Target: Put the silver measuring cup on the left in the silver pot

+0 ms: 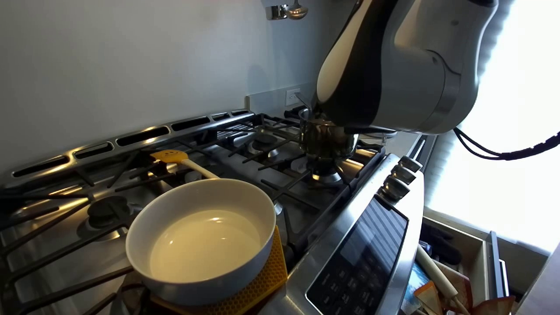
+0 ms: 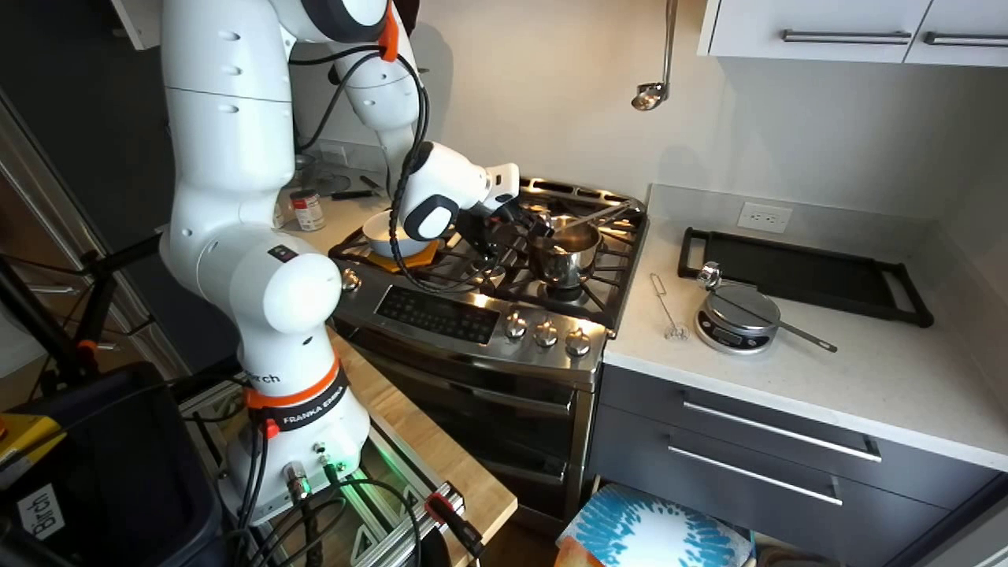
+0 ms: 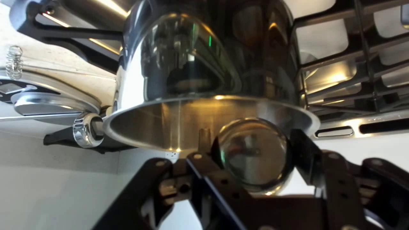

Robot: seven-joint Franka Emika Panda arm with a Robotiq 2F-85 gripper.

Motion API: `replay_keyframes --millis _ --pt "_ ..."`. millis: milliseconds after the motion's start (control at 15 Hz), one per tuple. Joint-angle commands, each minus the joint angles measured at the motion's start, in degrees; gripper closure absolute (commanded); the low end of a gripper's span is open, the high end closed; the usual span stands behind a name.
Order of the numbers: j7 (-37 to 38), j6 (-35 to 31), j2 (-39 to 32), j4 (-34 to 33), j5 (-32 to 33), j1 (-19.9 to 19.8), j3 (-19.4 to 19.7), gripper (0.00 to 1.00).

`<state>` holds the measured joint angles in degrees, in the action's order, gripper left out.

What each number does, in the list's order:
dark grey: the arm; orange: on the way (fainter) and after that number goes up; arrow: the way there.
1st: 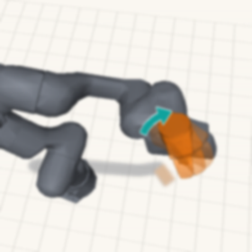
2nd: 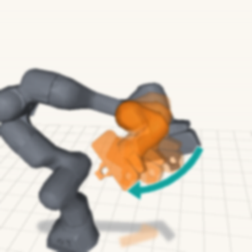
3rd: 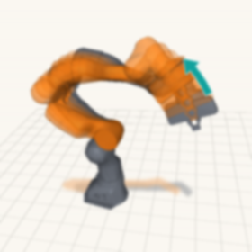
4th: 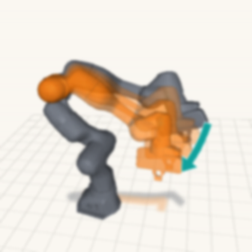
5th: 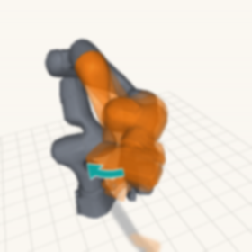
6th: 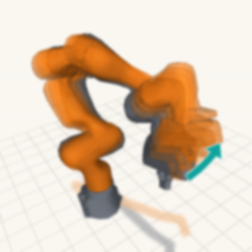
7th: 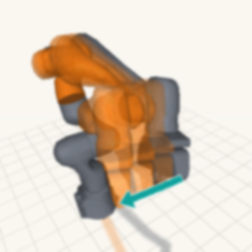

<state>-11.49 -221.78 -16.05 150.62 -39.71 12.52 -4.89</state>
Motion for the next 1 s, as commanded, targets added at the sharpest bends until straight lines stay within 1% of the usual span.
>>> replay_keyframes --millis 0,67,133,200,267,400,533,733,867,933 --pt "0.5 4.4 -0.9 -0.4 0.7 1.2 0.9 0.62" --pt "0.4 4.8 -1.1 -0.7 0.4 1.5 1.1 0.62" --pt "-0.2 5.2 -0.8 -0.7 -0.6 0.4 -0.2 0.62" --pt "-0.1 5.5 -0.8 -1.0 -0.7 0.3 -0.1 0.26" --pt "-0.4 5.8 -0.8 -1.1 -1.2 0.4 0.0 0.12" --pt "-0.5 6.7 -0.5 -1.2 -1.6 0.2 0.1 0.01" --pt "-0.9 7.3 -0.4 -1.1 -2.5 0.4 0.3 0.0" --pt "-3.6 6.4 0.7 -0.4 -7.1 1.8 0.8 0.0" --pt "-7.8 1.5 2.7 1.2 -14.4 4.6 0.9 0.0" --pt "-10.2 -2.8 4.0 2.3 -18.8 6.2 0.5 0.0"
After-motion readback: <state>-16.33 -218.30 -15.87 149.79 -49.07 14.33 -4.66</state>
